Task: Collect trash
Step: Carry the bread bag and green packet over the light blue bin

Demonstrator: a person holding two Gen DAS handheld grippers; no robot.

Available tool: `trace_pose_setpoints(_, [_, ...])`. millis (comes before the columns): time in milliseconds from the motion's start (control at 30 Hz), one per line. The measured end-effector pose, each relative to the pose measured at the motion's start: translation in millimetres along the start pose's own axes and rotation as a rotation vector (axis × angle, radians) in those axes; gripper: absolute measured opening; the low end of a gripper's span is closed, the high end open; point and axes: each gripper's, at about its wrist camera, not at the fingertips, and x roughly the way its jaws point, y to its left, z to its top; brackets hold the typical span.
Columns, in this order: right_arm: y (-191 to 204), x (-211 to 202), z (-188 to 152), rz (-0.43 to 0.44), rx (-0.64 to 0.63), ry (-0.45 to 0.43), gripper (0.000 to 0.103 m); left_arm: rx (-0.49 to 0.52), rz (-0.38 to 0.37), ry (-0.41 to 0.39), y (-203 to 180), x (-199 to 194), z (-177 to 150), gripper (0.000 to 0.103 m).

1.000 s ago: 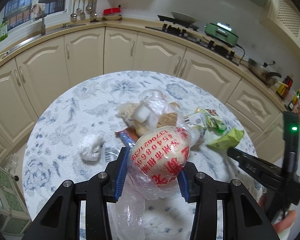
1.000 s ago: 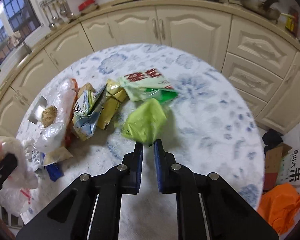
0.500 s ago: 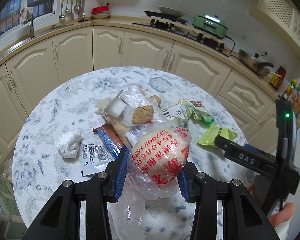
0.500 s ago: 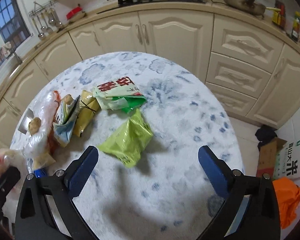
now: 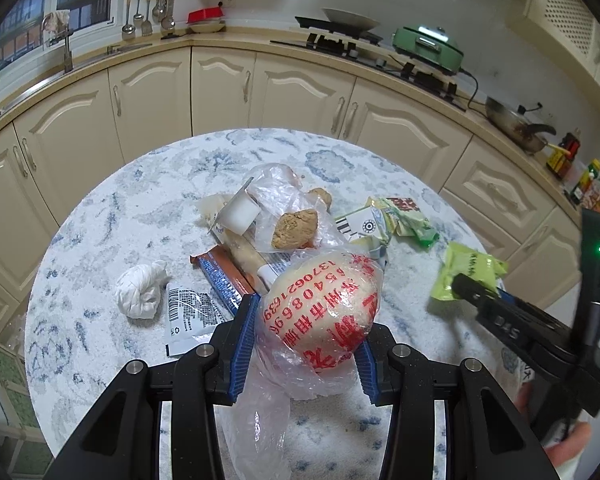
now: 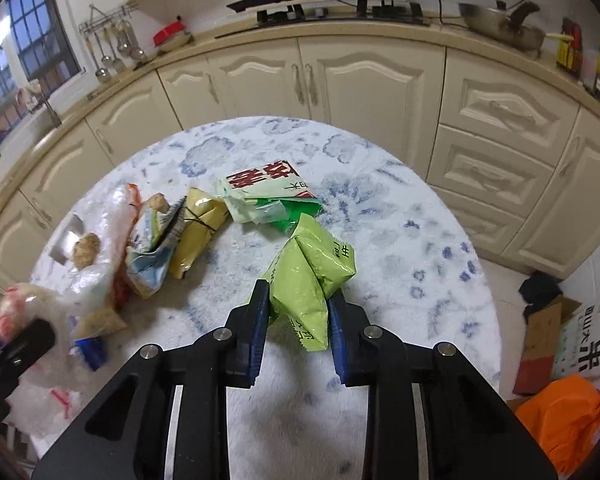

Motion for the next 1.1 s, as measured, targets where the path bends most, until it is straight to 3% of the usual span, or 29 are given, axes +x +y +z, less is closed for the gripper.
trace_pose_setpoints(100, [-4.5,-12.7,-3.0,-0.007,-0.001,-0.028,0.028,0.024,0.008,0.000,-9.8,0.4,-0.7,0.041])
trace_pose_setpoints(500, [-62.6,-54.6,-13.3,-0.038,0.096,-0.079,0.028,0.147,-0.082,0.023,-76.0,5.2,-6.8,0.041])
trace_pose_setpoints(1100, [-201.8,-96.7,-49.8,-0.274,0.338,-0.079,0.028,0.412,-0.280,0.125,-223.0,55.0,-20.8,0.041])
